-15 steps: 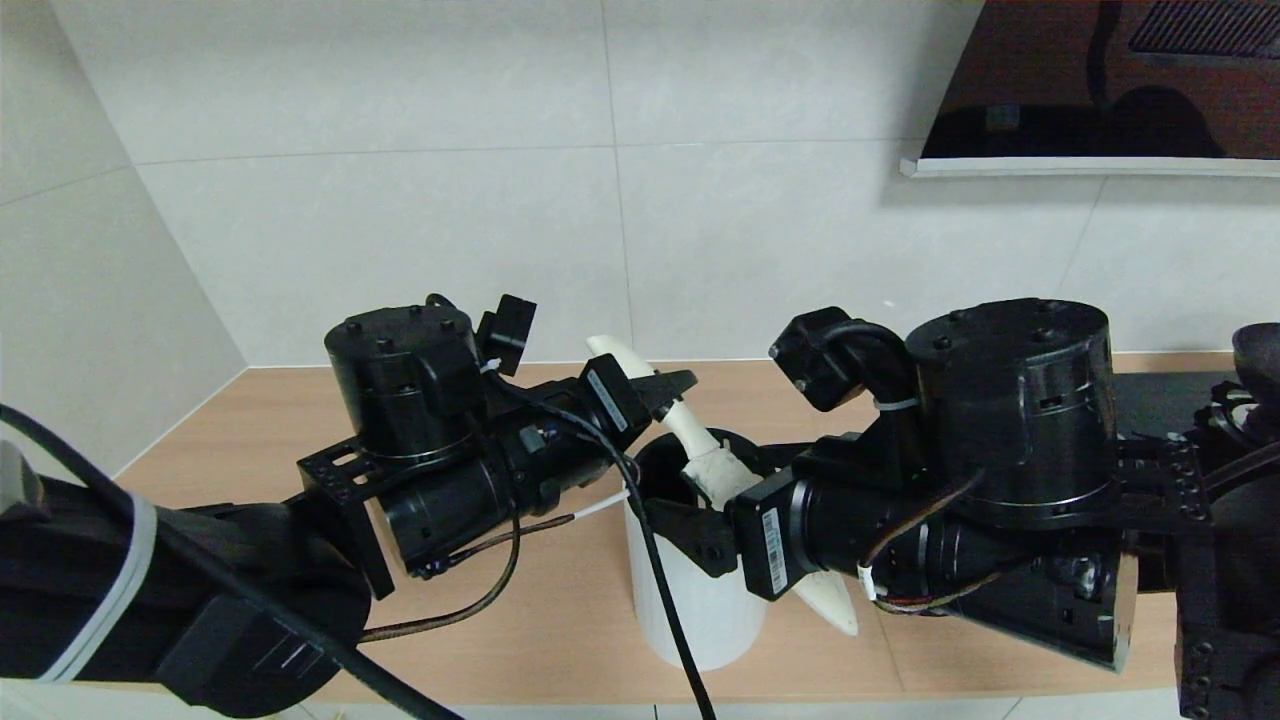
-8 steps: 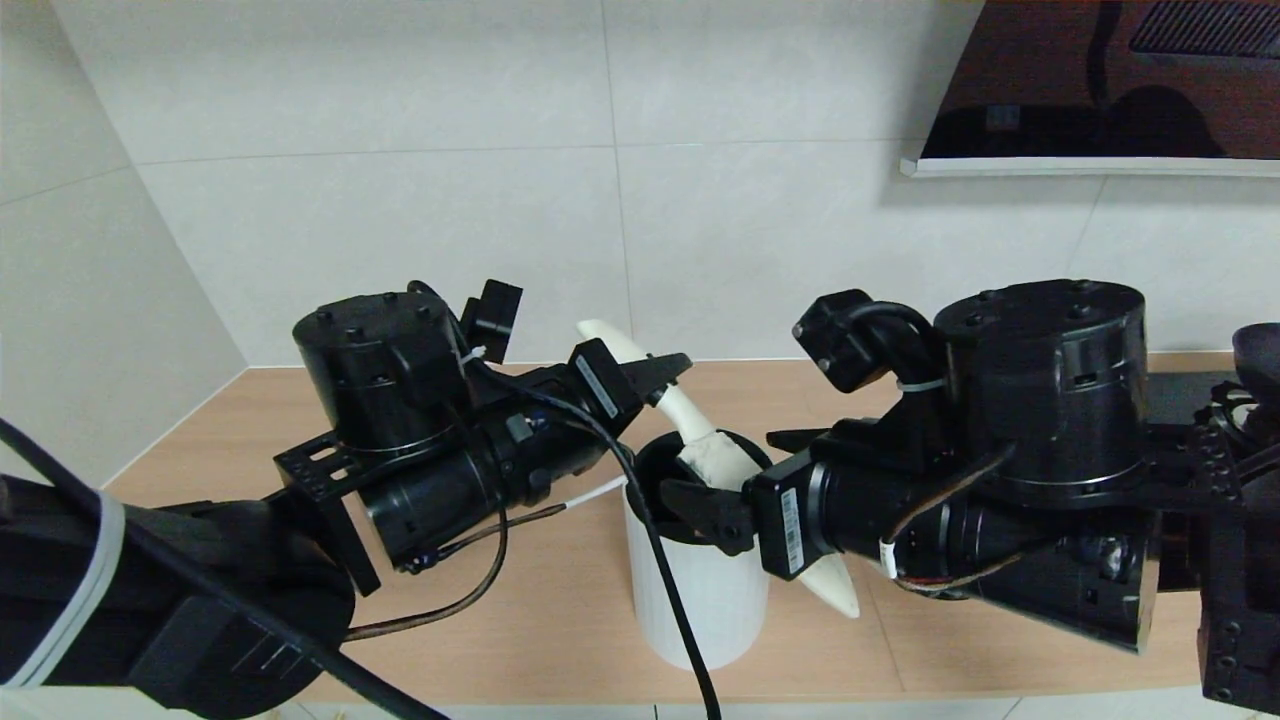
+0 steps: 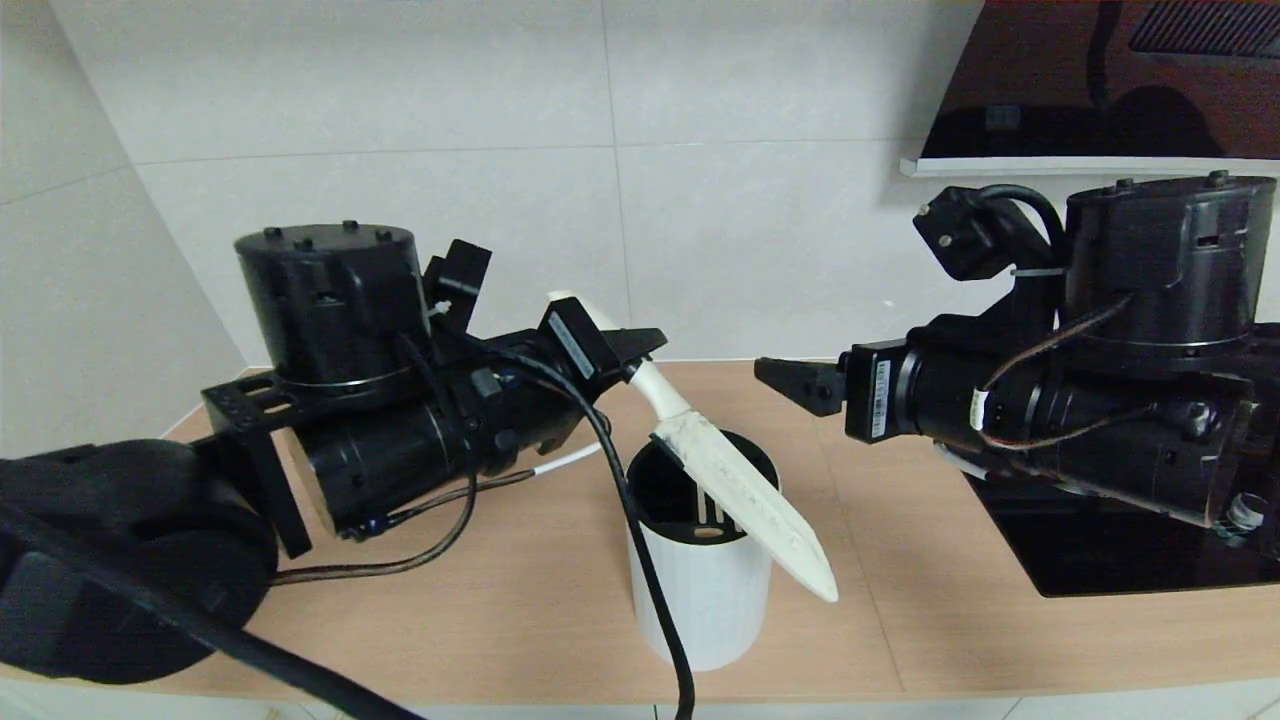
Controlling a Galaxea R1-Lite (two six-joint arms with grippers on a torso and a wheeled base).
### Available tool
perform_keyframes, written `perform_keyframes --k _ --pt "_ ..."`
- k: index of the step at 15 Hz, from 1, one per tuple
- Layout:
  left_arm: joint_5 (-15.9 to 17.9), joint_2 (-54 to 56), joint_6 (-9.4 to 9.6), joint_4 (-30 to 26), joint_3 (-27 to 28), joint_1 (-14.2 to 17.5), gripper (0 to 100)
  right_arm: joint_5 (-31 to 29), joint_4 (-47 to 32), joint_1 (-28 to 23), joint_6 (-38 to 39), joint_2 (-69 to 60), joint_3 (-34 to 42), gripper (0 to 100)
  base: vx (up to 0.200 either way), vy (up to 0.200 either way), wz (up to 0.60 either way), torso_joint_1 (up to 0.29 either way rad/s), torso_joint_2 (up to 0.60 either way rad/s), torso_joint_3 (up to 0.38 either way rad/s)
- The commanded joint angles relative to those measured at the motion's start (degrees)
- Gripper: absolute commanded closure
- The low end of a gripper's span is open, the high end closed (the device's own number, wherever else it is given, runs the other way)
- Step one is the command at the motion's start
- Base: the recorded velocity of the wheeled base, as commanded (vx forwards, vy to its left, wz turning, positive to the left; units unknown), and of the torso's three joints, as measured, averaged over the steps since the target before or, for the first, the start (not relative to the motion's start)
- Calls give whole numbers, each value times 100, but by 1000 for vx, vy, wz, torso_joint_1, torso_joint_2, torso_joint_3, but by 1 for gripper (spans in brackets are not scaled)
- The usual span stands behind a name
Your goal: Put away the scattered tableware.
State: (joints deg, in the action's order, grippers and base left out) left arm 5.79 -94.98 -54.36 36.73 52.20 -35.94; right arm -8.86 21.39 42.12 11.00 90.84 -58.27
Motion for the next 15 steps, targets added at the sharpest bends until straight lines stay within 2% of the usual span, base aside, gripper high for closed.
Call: perform_keyframes --k 1,4,5,7,8,10,11,12,15 --pt "-17 383 22 -280 238 87 100 -1 -4 -107 -1 30 -35 0 0 0 0 0 0 0" --pt "-201 454 496 -307 326 403 100 -19 14 -116 -1 74 -35 0 0 0 0 0 0 0" --pt "-201 463 531 -307 343 421 100 -19 14 -125 -1 74 -35 0 0 0 0 0 0 0" --pt "-175 506 1243 -377 669 474 100 -37 14 -186 -1 74 -35 0 0 0 0 0 0 0" --pt "-192 480 1507 -421 809 447 100 -54 14 -230 8 39 -26 0 0 0 0 0 0 0" --pt "-368 454 1841 -676 1020 289 100 -63 14 -362 8 -14 -9 0 0 0 0 0 0 0" --pt "-465 463 1929 -790 1020 254 100 -63 14 -406 8 -23 -18 0 0 0 0 0 0 0" --pt "-799 463 2070 -966 1047 122 100 -54 23 -512 -1 -32 -44 0 0 0 0 0 0 0" --pt "-1423 427 2105 -1318 1345 -194 100 -54 23 -582 -1 -84 -44 0 0 0 0 0 0 0"
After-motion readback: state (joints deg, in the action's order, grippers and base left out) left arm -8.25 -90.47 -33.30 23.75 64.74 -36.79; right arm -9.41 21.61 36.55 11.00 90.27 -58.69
